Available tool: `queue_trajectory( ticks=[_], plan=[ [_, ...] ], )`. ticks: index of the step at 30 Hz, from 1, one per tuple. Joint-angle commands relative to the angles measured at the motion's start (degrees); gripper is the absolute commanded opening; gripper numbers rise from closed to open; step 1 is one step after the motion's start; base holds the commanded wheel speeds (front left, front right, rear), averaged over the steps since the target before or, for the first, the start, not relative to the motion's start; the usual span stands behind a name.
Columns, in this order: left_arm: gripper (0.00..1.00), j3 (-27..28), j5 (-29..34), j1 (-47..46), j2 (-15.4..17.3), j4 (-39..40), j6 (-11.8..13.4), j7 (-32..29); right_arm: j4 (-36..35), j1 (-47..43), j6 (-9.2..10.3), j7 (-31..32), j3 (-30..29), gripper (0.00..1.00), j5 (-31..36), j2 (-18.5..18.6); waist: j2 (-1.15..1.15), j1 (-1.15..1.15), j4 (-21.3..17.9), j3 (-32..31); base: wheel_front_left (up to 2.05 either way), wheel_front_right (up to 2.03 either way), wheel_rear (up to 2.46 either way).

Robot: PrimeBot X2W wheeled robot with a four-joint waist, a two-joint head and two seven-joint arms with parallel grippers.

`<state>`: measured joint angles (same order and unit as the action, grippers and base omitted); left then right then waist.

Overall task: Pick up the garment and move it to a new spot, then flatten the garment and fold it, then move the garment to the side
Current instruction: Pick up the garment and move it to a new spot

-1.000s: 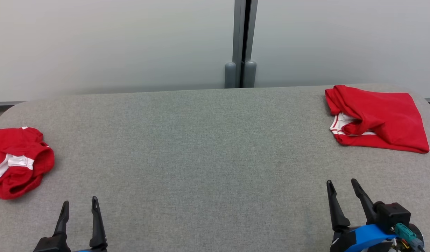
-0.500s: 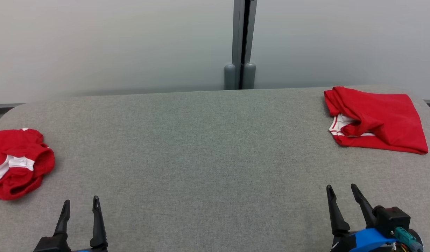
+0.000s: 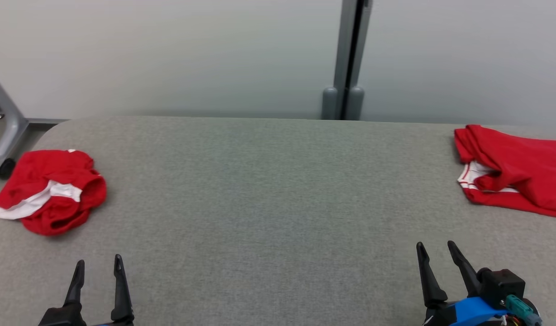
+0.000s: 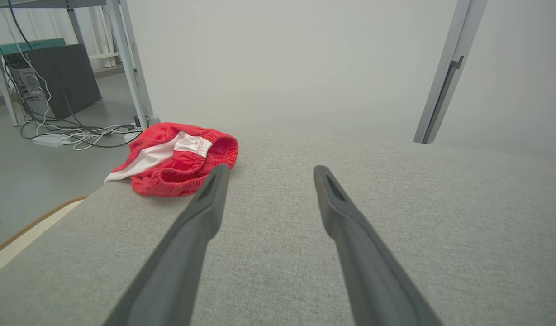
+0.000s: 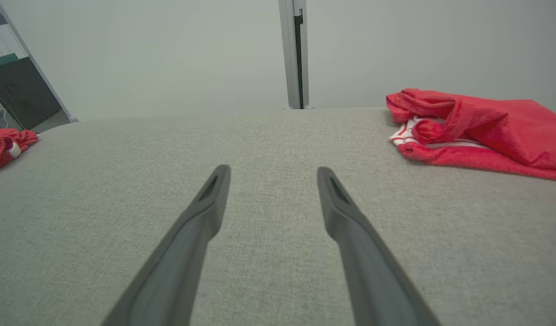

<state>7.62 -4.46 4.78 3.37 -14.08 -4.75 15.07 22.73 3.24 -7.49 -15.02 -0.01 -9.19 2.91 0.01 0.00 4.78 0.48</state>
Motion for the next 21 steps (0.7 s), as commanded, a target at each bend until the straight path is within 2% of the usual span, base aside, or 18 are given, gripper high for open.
queue_trajectory(
  ticks=[1,21],
  plan=[
    [1.0,0.3,0.36,-0.43,0.47,0.02,0.05,0.14,0.06,-0.12,-0.01,-0.17,0.16,1.0,-0.18,0.0,-0.01,0.0,1.11,0.42,0.0,0.0,0.0],
    [1.0,3.63,-0.56,-0.85,1.75,1.15,0.55,0.13,-0.12,0.36,-0.01,-0.2,1.96,1.0,-0.82,0.02,-0.01,0.0,15.42,1.14,0.0,0.0,0.0]
  ],
)
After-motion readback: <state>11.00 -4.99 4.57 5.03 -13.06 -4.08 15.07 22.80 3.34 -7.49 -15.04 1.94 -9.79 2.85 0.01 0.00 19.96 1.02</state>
